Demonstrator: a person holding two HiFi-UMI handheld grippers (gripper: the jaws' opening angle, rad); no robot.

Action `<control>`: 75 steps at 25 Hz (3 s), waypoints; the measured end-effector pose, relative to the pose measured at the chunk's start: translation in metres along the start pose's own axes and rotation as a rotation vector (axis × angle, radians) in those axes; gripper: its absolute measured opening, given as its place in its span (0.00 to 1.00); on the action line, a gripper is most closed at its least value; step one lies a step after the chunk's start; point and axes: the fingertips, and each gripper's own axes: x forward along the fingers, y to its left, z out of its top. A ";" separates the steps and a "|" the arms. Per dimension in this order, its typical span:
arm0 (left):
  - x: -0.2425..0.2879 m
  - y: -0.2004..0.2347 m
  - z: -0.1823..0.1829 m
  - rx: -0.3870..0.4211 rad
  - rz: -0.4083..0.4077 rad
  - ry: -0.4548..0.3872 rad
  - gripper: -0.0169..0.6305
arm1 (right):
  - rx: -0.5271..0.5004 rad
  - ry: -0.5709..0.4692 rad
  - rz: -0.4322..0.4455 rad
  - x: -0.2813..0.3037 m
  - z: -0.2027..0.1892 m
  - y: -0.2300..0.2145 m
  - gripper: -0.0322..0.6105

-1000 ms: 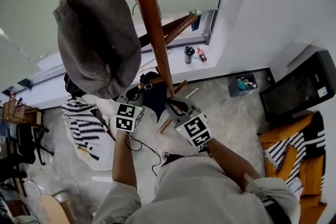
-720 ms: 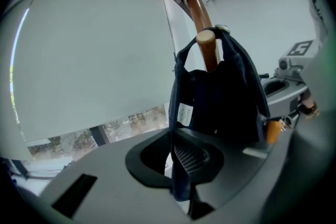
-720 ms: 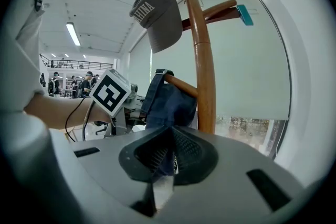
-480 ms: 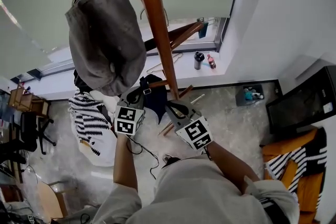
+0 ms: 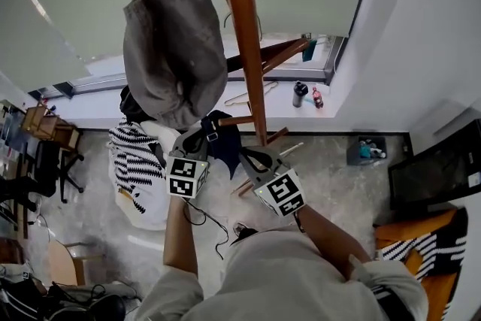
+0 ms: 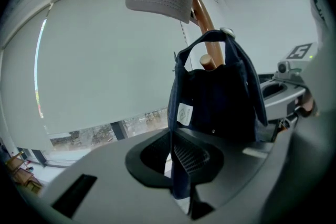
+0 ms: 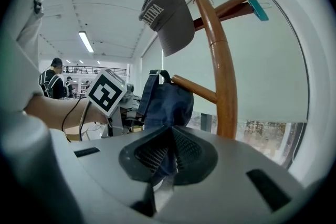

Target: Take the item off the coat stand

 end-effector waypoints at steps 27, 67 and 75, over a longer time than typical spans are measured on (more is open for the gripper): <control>-0.108 -0.036 -0.033 -0.273 0.343 -0.049 0.07 | -0.008 -0.005 0.159 -0.011 -0.005 0.026 0.08; -0.074 -0.217 0.041 -0.196 0.200 -0.160 0.07 | 0.052 -0.117 -0.123 -0.181 -0.004 -0.069 0.07; -0.103 -0.203 0.051 -0.181 0.181 -0.208 0.07 | 0.017 -0.135 -0.171 -0.181 0.021 -0.045 0.07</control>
